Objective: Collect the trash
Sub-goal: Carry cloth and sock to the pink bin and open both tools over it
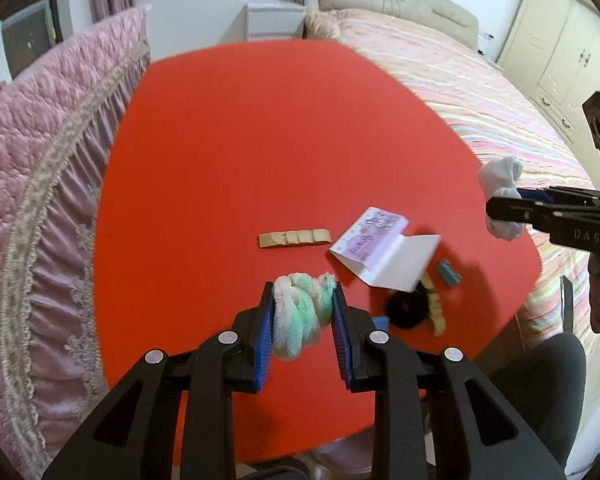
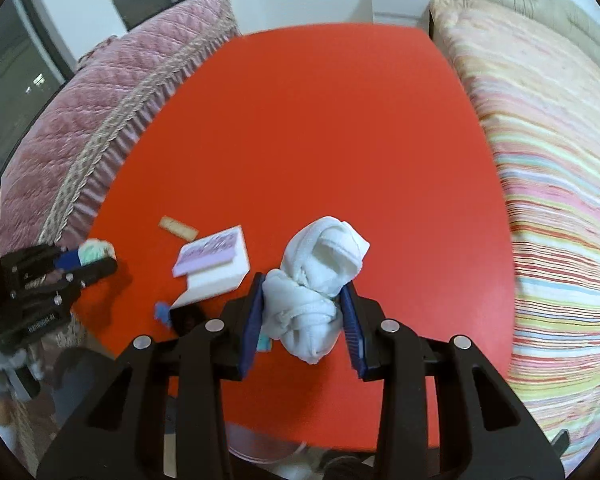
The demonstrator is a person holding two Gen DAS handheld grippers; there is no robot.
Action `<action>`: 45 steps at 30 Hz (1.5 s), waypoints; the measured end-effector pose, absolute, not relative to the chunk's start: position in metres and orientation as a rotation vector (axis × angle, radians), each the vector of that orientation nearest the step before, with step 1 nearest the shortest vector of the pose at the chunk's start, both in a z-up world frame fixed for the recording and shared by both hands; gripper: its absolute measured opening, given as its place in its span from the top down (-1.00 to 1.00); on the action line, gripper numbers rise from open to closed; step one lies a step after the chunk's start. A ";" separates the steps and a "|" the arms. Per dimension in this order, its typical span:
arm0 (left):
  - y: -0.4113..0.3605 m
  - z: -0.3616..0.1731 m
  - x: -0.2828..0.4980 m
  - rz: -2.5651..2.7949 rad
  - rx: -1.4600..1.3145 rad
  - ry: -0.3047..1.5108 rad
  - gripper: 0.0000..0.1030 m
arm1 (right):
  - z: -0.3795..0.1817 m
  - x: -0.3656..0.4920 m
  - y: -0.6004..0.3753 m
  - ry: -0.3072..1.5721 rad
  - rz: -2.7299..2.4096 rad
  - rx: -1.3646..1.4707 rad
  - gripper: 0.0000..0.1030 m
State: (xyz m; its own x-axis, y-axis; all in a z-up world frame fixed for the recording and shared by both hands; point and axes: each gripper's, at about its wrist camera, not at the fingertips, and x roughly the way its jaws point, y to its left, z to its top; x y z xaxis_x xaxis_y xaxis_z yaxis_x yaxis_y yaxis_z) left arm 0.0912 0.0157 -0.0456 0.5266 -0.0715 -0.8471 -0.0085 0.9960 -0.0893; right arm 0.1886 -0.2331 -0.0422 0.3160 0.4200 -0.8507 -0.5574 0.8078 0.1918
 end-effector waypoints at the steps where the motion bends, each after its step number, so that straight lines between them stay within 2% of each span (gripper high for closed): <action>1: 0.013 -0.042 0.085 -0.041 -0.083 1.006 0.48 | -0.038 0.181 -0.235 1.059 0.653 -0.152 0.29; 10: -0.009 -0.014 0.020 -0.078 -0.072 0.941 0.48 | -0.002 0.093 -0.258 0.954 0.737 -0.175 0.29; 21: -0.033 -0.014 -0.036 -0.143 -0.095 0.934 0.48 | -0.007 0.025 -0.270 0.972 0.802 -0.184 0.29; 30: -0.048 -0.036 -0.056 -0.183 -0.096 0.990 0.48 | -0.031 -0.002 -0.268 1.033 0.834 -0.200 0.29; 45: -0.051 -0.040 -0.058 -0.203 -0.107 1.009 0.48 | -0.033 -0.007 -0.263 1.057 0.892 -0.179 0.25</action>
State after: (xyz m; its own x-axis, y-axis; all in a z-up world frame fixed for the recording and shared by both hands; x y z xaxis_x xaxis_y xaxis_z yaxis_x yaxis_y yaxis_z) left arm -0.0575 -0.0510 -0.0398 0.5163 -0.2180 -0.8282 0.1195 0.9759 -0.1824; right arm -0.0074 -0.2635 -0.0331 0.1892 0.5491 -0.8141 -0.7099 0.6493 0.2730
